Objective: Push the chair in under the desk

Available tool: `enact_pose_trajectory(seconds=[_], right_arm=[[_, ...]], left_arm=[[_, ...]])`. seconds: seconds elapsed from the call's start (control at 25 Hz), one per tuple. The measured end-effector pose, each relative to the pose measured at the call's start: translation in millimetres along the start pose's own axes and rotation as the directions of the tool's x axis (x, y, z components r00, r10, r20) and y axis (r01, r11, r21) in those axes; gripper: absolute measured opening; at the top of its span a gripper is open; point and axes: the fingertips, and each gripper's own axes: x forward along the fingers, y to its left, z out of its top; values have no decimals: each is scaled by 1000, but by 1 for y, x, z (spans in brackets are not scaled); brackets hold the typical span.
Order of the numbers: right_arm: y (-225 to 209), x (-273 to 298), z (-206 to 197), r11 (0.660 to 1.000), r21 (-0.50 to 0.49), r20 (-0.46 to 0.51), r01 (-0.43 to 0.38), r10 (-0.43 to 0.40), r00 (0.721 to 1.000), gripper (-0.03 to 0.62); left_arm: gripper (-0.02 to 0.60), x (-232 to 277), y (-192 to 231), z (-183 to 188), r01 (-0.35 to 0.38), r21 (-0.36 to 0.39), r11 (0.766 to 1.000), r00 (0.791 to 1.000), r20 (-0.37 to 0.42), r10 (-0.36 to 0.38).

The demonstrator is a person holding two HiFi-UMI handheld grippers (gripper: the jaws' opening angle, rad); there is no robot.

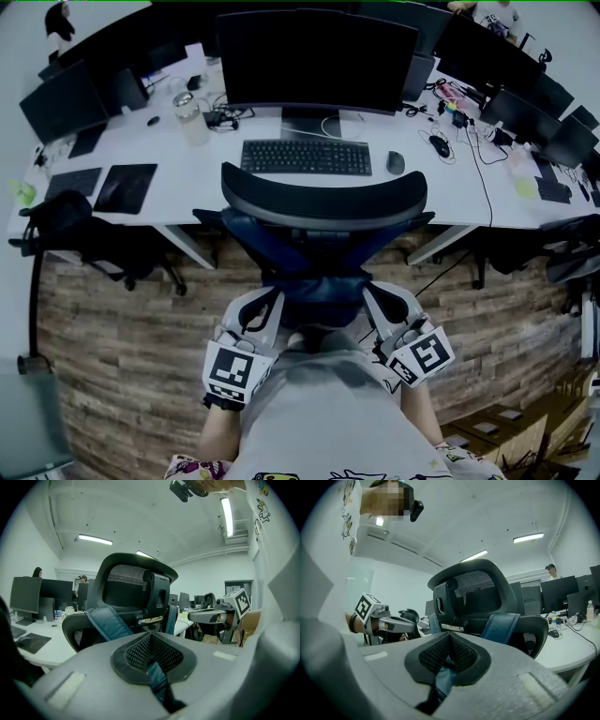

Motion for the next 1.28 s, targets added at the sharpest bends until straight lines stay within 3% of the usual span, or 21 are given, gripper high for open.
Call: enact_pose_trajectory(seconds=[1.28], right_arm=[[-1,6,7,1000,3,23,16,-16,1000,0]], left_arm=[[11,-1,9,4,-2,11,1000,1000,23,2]])
